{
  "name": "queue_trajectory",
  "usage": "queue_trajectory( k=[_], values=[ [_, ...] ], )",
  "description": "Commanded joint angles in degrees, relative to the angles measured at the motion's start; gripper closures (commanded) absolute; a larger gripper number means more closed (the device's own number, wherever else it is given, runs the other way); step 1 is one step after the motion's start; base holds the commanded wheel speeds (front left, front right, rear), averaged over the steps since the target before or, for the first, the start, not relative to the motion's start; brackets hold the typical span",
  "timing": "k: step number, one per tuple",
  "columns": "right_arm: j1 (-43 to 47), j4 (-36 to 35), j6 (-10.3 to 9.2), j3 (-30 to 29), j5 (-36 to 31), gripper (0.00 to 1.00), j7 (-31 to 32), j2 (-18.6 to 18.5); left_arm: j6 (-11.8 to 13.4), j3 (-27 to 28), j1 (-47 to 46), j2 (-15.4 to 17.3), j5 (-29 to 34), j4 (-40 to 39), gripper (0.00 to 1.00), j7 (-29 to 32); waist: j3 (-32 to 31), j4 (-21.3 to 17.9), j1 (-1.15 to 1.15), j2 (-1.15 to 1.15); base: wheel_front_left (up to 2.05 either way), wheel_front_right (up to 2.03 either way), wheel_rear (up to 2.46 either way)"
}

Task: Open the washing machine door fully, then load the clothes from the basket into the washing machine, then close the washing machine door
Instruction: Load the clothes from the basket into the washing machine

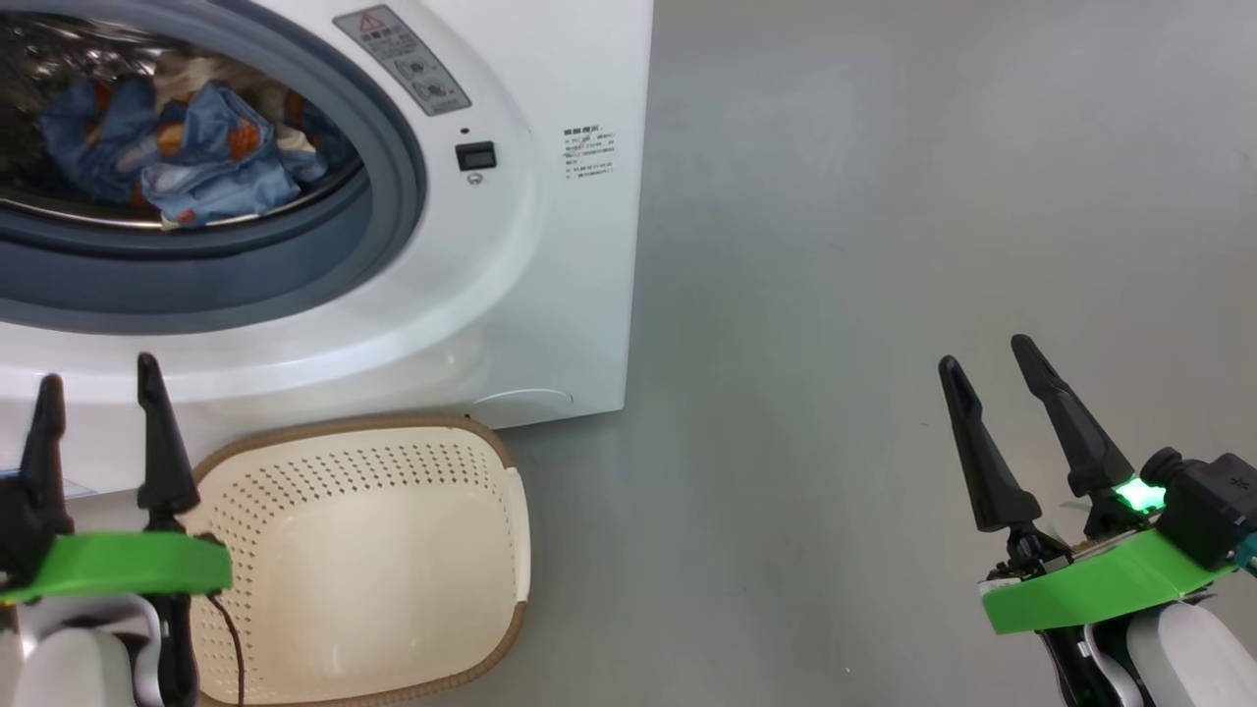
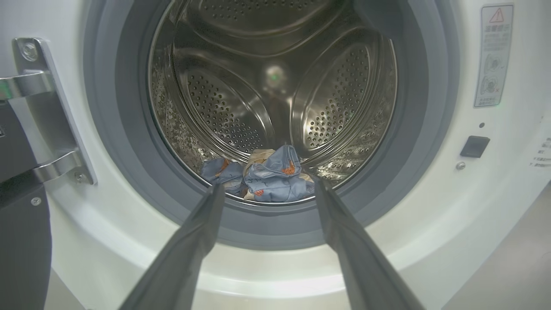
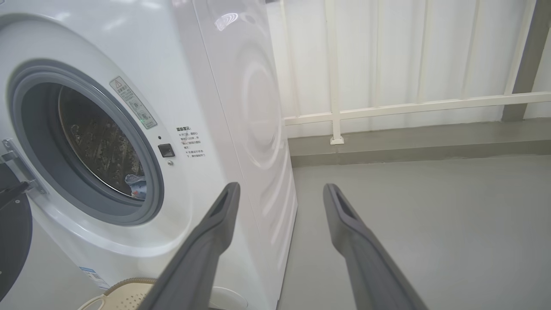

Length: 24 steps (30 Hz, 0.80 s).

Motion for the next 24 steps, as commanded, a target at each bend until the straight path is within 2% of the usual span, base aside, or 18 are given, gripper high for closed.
queue_trajectory(
  k=[1, 24],
  values=[
    [0.82, -1.32, 0.32, 0.22, 0.1, 0.0, -0.46, -1.0, -0.15, 1.37, 1.46, 1.15, 0.32, -2.51, 0.0, -0.37, -0.52, 0.3, 0.0, 0.0, 0.0, 0.0, 0.0],
    [5.6, -2.03, 0.32, -2.93, 0.2, 0.0, -0.46, -0.64, -0.17, 1.92, 13.63, -1.0, -0.58, -11.9, 0.0, -0.37, -3.94, 1.73, 0.0, 0.0, 0.0, 0.0, 0.0]
  ],
)
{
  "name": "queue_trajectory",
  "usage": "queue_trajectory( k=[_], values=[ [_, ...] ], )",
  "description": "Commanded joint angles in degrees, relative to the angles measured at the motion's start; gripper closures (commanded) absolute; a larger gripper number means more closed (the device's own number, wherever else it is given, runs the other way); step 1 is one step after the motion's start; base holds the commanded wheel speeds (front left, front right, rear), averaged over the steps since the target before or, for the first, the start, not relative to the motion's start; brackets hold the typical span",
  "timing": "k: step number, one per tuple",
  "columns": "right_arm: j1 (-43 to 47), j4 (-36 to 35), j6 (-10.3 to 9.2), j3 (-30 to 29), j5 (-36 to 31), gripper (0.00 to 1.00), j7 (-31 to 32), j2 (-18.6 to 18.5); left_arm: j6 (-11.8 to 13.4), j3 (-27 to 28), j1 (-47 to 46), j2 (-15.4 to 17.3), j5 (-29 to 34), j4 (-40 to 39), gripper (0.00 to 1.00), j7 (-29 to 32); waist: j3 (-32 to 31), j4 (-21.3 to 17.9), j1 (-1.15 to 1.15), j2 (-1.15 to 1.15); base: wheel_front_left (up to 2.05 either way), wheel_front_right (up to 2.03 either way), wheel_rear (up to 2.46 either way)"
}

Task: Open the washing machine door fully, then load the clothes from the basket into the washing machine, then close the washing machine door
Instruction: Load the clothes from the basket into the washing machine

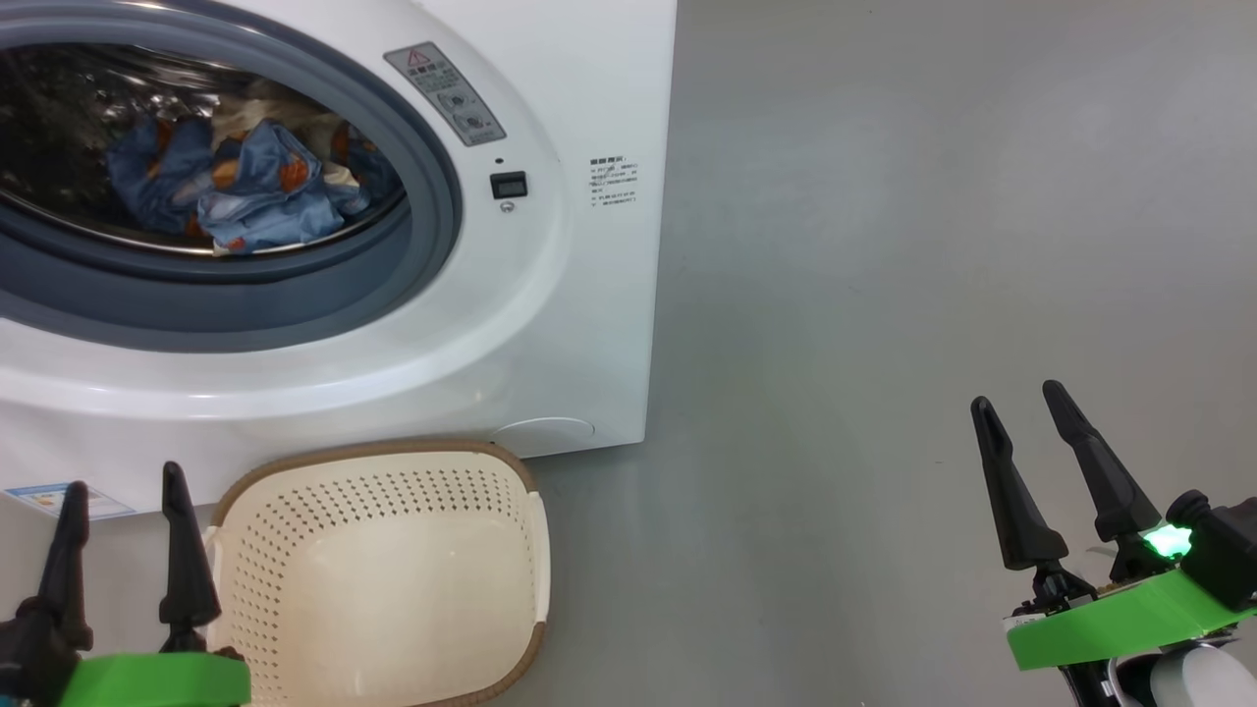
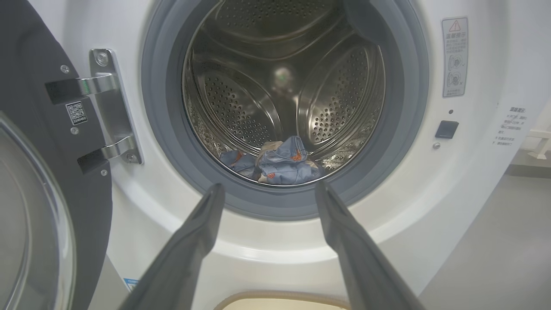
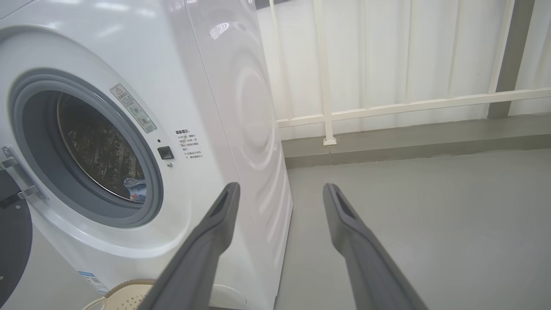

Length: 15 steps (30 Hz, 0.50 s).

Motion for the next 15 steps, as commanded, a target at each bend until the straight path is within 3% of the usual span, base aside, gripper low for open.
queue_trajectory(
  k=[1, 15],
  values=[
    [0.3, -1.69, 0.32, 0.45, 0.16, 0.0, -0.46, -0.98, -0.12, 1.8, 0.17, 0.92, -0.53, -2.06, 0.0, -0.37, -0.09, 0.03, 0.01, 0.0, 0.0, 0.0, 0.0],
    [1.65, -2.17, 0.32, -0.1, -0.02, 0.0, -0.46, -1.08, -0.12, 1.82, 3.75, 0.44, -0.83, -5.87, 0.0, -0.37, -0.77, 0.12, 0.01, 0.0, 0.0, 0.0, 0.0]
  ],
)
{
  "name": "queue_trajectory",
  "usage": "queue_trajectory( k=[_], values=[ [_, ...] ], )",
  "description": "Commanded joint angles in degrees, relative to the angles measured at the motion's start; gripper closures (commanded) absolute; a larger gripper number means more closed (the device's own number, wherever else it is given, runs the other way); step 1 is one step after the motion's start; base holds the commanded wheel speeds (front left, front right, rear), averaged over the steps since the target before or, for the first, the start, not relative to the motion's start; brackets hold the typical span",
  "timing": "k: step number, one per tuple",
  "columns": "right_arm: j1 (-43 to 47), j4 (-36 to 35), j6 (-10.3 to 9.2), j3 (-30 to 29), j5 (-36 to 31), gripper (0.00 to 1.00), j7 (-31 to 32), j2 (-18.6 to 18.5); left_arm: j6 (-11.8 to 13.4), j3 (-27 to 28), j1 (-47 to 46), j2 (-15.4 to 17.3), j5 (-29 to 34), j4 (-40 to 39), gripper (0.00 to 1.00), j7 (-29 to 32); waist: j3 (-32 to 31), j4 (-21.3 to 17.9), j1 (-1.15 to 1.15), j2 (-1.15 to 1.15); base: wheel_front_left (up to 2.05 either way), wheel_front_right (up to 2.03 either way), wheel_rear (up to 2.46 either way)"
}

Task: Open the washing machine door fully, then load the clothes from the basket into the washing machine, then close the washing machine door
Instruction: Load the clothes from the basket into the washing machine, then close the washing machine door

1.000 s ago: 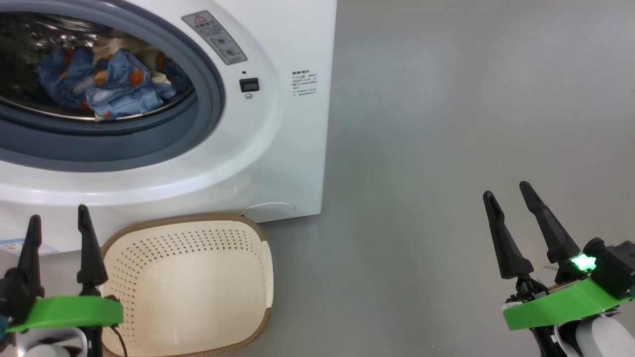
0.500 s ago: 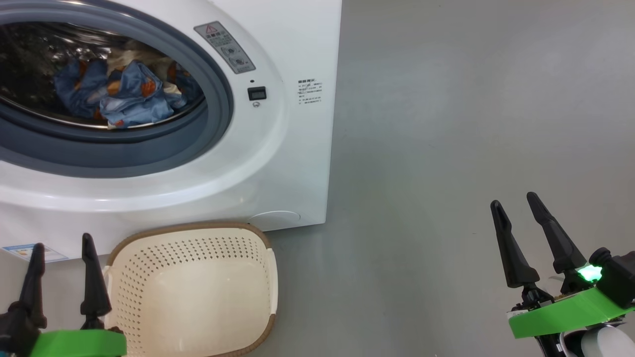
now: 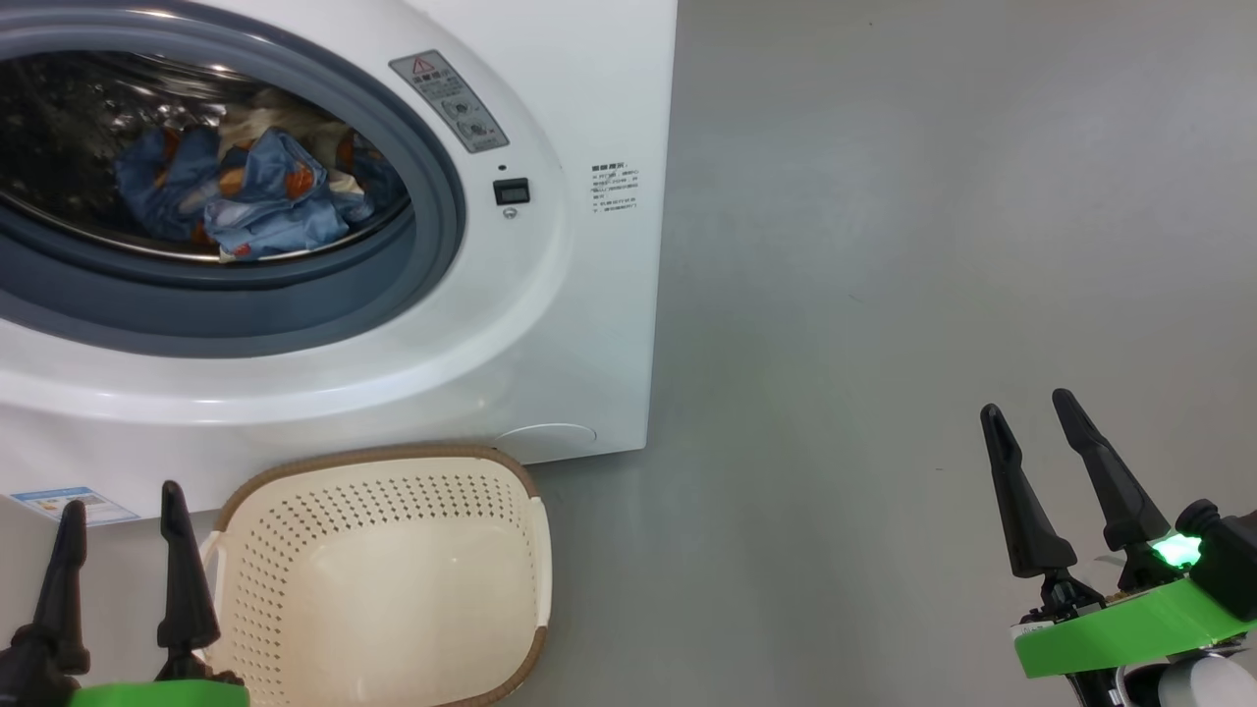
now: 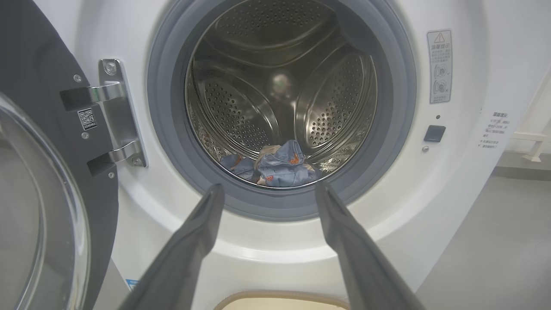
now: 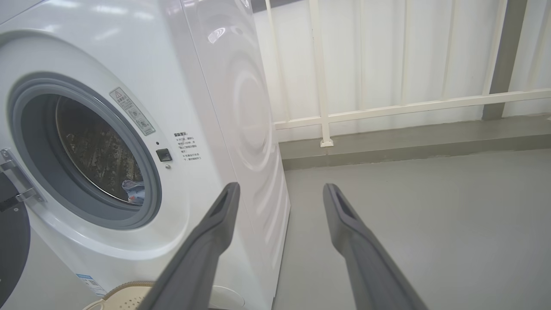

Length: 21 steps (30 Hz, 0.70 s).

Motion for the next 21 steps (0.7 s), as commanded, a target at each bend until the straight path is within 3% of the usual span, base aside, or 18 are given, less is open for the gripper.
queue_trajectory(
  k=[1, 21],
  values=[
    [0.44, -1.59, 0.32, 0.86, -0.04, 0.0, -0.46, -1.07, -0.12, 1.83, 0.29, 0.96, -0.36, -1.96, 0.0, -0.37, 0.04, 0.02, 0.0, 0.0, 0.0, 0.0, 0.0],
    [0.35, -1.68, 0.32, 1.0, -0.03, 0.0, -0.46, -1.31, -0.12, 1.49, 0.89, 0.91, 0.3, -2.79, 0.0, -0.37, 0.36, 0.16, 0.0, 0.0, 0.0, 0.0, 0.0]
  ],
)
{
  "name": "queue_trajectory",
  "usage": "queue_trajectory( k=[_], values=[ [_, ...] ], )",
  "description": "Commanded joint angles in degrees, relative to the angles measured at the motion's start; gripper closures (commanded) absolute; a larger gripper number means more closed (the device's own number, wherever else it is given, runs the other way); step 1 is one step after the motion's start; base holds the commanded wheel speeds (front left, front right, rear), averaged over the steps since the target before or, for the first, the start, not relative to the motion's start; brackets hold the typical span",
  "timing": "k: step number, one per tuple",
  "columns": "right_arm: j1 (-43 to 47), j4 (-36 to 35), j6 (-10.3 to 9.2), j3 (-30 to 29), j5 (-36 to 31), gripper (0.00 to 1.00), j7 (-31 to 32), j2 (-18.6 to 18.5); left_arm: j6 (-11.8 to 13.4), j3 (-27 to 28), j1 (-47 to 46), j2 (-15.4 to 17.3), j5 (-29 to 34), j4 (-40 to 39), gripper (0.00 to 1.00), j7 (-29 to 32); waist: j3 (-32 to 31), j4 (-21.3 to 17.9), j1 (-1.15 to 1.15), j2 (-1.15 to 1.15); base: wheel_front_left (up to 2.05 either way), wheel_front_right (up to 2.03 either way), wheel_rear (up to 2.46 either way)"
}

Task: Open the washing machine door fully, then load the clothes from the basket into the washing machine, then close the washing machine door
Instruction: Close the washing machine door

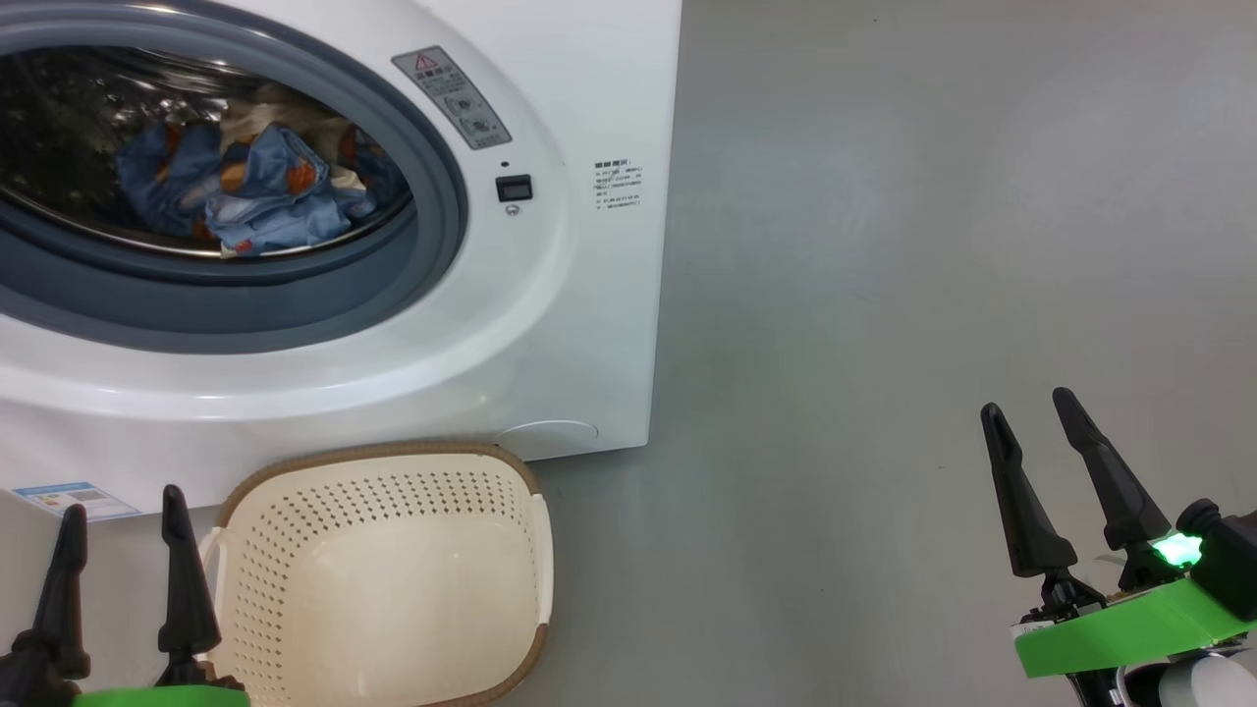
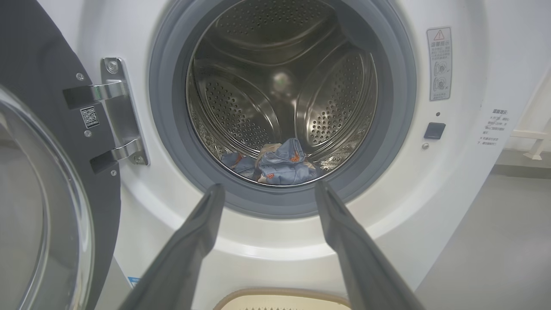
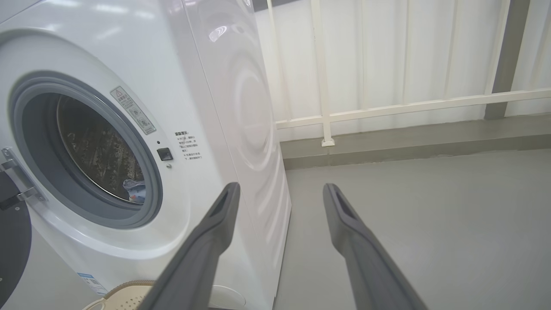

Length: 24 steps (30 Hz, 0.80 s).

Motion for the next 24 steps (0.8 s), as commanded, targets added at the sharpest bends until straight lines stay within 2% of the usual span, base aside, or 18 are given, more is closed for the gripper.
queue_trajectory(
  k=[1, 11, 24],
  values=[
    [0.34, -1.47, 0.32, 1.03, -0.03, 0.0, -0.46, -1.25, -0.12, 1.53, 0.14, 0.97, 0.28, -1.97, 0.0, -0.37, 0.09, -0.06, 0.0, 0.0, 0.0, 0.0, 0.0],
    [0.39, -1.41, 0.32, 1.12, -0.11, 0.0, -0.46, -1.17, -0.12, 1.16, 0.34, 1.3, -0.1, -1.58, 0.0, -0.37, 0.18, -0.13, 0.0, 0.0, -0.15, 0.15, 0.0],
    [0.43, -1.57, 0.32, 0.88, -0.13, 0.0, -0.46, -1.22, -0.12, 1.36, 0.23, 1.32, -0.4, -1.81, 0.0, -0.37, 0.51, -0.05, 0.0, 0.0, -0.94, 0.94, 0.0]
  ],
)
